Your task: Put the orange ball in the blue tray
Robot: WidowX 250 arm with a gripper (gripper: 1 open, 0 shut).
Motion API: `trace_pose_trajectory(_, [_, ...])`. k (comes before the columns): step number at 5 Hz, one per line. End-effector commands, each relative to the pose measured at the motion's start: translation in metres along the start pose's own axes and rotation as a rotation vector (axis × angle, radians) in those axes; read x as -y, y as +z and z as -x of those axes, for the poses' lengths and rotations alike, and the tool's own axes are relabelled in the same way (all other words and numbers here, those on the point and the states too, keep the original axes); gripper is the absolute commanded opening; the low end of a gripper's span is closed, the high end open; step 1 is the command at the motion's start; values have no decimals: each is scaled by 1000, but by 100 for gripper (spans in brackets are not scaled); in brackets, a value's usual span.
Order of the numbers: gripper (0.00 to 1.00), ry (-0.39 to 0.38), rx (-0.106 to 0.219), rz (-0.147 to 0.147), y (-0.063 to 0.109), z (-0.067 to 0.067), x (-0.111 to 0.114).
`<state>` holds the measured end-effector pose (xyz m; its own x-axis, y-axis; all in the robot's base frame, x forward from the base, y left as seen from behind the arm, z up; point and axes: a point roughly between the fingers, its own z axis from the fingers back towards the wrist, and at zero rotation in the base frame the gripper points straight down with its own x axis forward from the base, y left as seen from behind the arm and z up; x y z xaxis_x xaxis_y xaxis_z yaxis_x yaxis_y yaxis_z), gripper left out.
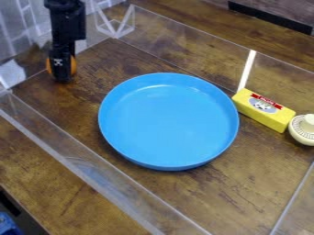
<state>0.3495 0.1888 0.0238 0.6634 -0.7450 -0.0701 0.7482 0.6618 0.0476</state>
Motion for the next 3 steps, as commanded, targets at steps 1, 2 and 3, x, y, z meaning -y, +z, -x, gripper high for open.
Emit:
trace_pose_trajectory(1, [0, -2, 16, -65, 15, -4, -13])
trace_pose_trajectory(2, [0, -2, 10, -72, 21, -8, -15])
trace_pose_trajectory(3, [0, -7, 8, -77, 25, -10, -18])
